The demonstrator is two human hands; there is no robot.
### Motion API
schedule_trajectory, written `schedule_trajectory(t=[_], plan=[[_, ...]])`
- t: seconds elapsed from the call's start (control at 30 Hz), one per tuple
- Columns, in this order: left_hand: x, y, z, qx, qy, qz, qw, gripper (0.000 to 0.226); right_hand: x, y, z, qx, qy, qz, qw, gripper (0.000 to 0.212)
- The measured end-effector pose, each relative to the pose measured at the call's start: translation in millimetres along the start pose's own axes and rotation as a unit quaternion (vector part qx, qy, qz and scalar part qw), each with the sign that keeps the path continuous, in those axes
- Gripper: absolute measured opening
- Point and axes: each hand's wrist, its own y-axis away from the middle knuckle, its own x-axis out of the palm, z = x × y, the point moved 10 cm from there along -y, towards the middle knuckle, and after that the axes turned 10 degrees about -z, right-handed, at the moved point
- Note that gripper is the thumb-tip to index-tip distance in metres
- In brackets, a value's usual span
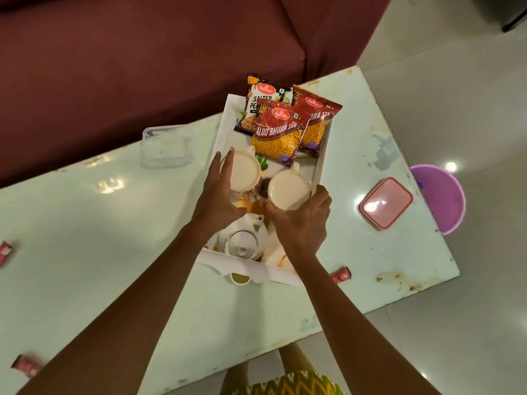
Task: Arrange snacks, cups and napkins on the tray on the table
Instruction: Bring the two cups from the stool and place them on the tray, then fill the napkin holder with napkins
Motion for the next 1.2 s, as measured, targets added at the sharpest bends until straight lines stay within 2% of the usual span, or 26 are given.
schedule_trajectory(t=[0.17, 0.4, 0.73, 0.93, 1.2], plan=[[-15.7, 30.2, 3.3, -0.024, 0.003, -0.054, 0.998, 0.11, -21.7, 9.9, 19.3, -0.059, -0.012, -0.005, 0.998, 0.097], [-57.8, 87.8, -4.6, -0.072, 0.039, -0.105, 0.991, 0.104, -57.4, 49.0, 66.9, -0.152, -0.037, 0.037, 0.987, 0.089], [-180.8, 176.5, 1.5, -0.131, 0.094, -0.219, 0.962, 0.087, -97.8, 141.5, 163.3, -0.265, -0.064, 0.125, 0.954, 0.074], [-272.2, 258.1, 59.3, -0.182, 0.112, -0.29, 0.933, 0.079, -97.2, 246.0, 228.3, -0.343, -0.091, 0.173, 0.919, 0.064], [-383.3, 396.2, 181.9, -0.263, 0.133, -0.355, 0.887, 0.068, -59.3, 427.0, 290.6, -0.385, -0.107, 0.258, 0.88, 0.06]])
